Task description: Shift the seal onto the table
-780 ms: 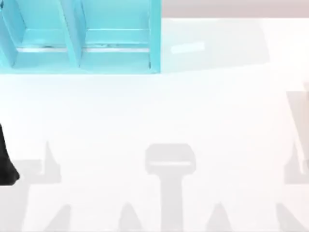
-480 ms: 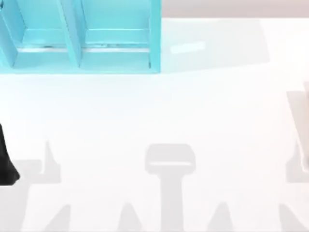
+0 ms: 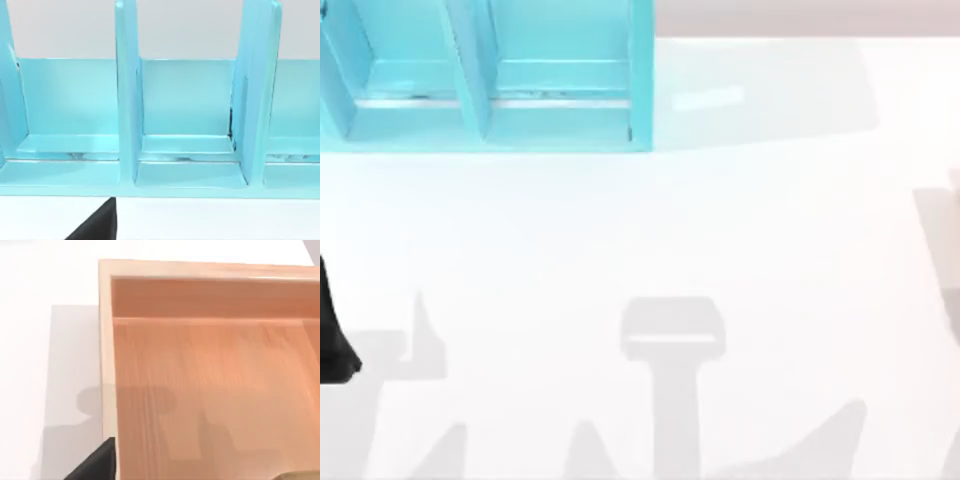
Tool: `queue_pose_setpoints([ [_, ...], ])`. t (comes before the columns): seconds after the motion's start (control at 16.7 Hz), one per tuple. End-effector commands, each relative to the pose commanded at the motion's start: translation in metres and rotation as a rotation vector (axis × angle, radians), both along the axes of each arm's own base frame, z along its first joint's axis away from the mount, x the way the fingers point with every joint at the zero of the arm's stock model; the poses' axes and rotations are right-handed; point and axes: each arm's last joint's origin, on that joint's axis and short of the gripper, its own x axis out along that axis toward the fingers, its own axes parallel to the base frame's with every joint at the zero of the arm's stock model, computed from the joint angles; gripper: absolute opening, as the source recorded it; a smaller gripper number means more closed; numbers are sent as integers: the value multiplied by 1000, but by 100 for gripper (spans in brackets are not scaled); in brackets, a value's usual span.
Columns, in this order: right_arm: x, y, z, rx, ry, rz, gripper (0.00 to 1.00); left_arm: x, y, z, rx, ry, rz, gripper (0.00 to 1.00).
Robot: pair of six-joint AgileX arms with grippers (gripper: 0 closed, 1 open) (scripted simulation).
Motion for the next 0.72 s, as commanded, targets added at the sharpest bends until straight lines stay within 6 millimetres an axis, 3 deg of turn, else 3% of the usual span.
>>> queue_pose_setpoints([
  [0.3,59,-44,21,42,463,-33,100,0,0,0,0,0,0,100],
  [0.54,100,-84,12,122,765,-6,100,0,0,0,0,0,0,100],
  [0.72,118,-104,3,173,906,23,100,0,0,0,0,0,0,100],
])
